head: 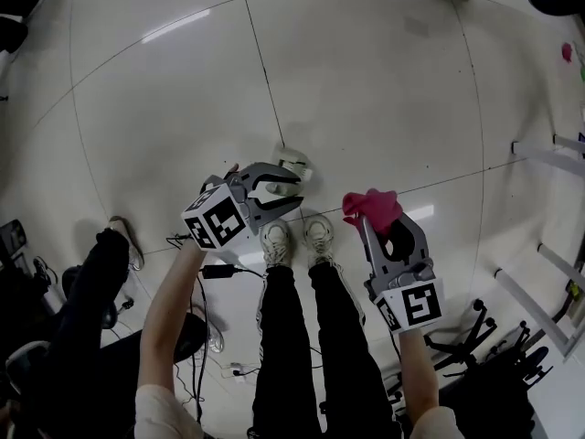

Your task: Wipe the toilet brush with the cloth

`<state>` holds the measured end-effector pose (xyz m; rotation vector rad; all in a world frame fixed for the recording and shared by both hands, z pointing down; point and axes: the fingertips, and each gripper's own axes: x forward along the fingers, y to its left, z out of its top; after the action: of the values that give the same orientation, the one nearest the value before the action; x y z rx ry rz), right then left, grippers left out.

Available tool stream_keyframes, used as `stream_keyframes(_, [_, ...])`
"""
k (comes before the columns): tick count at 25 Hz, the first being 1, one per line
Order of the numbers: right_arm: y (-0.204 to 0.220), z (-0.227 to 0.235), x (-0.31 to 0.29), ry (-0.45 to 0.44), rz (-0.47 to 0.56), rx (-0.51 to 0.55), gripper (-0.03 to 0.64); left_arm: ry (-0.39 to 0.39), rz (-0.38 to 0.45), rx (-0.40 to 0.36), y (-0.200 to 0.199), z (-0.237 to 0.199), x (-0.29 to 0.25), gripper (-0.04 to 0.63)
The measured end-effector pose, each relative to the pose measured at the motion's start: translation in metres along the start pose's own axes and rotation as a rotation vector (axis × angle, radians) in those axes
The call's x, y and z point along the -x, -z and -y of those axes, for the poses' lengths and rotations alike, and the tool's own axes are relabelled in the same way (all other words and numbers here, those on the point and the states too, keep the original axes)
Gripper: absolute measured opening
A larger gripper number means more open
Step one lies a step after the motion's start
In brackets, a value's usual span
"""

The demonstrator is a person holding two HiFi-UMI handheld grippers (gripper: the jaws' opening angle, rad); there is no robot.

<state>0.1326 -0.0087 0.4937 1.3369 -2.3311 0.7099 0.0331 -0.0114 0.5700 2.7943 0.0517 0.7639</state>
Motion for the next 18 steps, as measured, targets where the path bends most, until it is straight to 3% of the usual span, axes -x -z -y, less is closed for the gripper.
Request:
stream_keyframes(5, [0.0, -0.015, -0.009, 0.002, 0.0, 0.025, 0.095, -0.056, 0.025, 0.045, 0.024, 0.006, 0.029, 0.12])
stream_keyframes(10, [-0.046, -0.026, -0.005, -0.015, 0.023, 0.045, 0.095, -0.131, 0.084, 0.102, -0.012, 0.001, 0.074, 0.121])
stream_keyframes(13, [-0.091, -0.04, 0.003, -0.027, 0.055, 0.055, 0.095, -0.257, 0.234, 0.14, -0.071, -0.008, 0.118, 0.121])
stream_keyframes(15, [-0.128, -0.052, 0.016, -0.031, 0.083, 0.055, 0.096, -0.382, 0.395, 0.15, -0.128, -0.01, 0.156, 0.12])
stream_keyframes(18, [-0.196, -0.077, 0.046, -0.029, 0.125, 0.042, 0.095, -0.567, 0.63, 0.259, -0.218, 0.003, 0.224, 0.12])
